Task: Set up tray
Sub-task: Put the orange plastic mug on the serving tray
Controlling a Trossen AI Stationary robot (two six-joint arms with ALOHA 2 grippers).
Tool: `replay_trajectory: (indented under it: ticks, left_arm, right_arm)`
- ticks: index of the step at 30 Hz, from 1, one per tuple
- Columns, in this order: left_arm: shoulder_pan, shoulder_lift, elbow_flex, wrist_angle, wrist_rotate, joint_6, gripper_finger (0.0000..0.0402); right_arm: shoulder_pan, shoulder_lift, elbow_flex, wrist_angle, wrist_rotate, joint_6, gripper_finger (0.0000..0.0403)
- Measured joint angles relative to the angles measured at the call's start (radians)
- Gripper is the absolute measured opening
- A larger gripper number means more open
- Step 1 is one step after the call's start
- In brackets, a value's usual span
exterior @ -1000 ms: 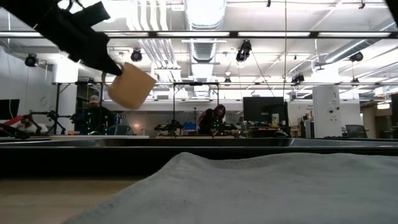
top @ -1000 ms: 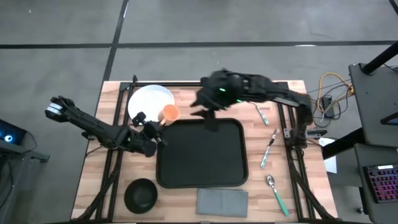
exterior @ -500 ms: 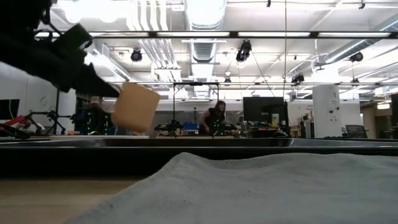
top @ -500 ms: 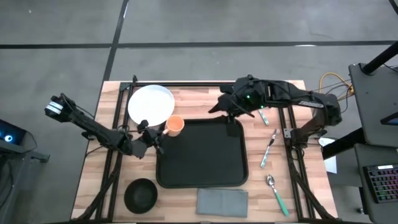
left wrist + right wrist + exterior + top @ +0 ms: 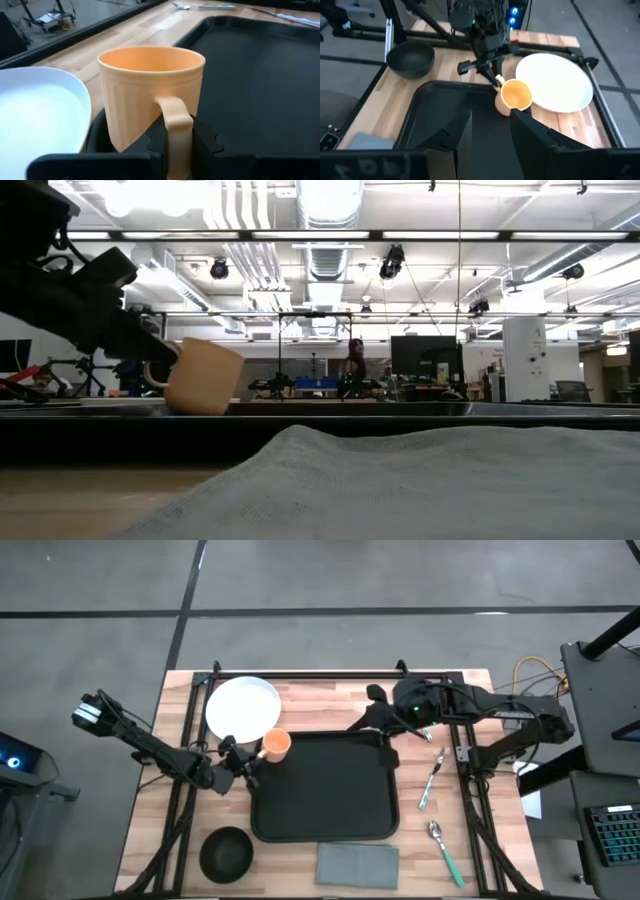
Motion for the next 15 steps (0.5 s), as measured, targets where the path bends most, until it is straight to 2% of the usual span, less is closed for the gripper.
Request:
replay_trajectory:
  ticks: [7,15]
  left_arm:
    - [0.000,0.000,-0.001,-0.007,0.047,-0.018,0.0110]
    - [0.000,-0.001,-0.001,-0.014,0.067,-0.013,0.0130]
  right_arm:
    - [0.000,-0.032,-0.024,0.002,0.001,0.016,0.0132]
    - [0.000,-0.042,-0.024,-0.006,0.001,0.018,0.0130]
